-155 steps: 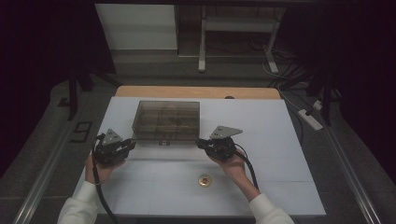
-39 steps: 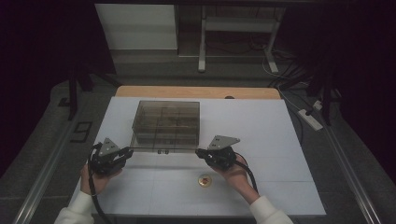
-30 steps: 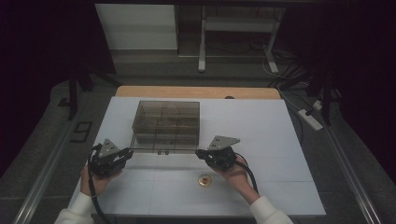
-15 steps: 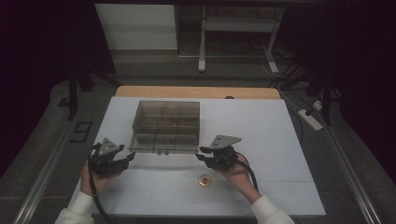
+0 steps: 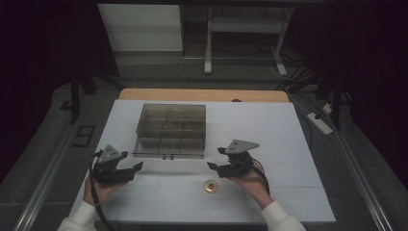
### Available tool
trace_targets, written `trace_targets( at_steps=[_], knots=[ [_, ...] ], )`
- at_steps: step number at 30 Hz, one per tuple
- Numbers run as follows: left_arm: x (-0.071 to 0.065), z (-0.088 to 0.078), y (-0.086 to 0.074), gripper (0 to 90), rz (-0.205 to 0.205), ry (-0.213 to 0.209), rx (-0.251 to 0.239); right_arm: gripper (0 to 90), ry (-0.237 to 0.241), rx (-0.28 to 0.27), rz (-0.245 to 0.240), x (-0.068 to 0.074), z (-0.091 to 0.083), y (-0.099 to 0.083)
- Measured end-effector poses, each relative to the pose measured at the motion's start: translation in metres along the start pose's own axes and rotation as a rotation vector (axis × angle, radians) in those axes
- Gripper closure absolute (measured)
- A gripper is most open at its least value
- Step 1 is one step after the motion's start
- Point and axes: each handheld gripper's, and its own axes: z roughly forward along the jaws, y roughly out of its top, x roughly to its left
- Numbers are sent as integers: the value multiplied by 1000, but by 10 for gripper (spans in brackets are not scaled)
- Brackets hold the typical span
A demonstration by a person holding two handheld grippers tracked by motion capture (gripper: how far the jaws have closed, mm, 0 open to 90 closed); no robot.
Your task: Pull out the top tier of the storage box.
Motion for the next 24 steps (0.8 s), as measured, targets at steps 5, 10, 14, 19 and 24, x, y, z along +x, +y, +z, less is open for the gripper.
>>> trace_targets(
  at_steps=[5, 10, 14, 19, 24],
  knots=[
    [0, -2, -3, 269, -6, -11, -5, 266, -15, -11, 30, -9, -15, -14],
    [-1, 0, -6, 267, -9, -26, -3, 263, -40, -30, 49, -15, -33, -30],
    [-2, -1, -9, 268, 1, -22, -2, 259, -56, -34, 63, -18, -43, -37],
    [-5, 1, -12, 270, 4, -42, 13, 254, -79, -36, 64, -19, -58, -47],
    [-6, -4, -14, 270, -11, -54, -1, 247, -96, -31, 57, -19, -69, -55]
  ],
)
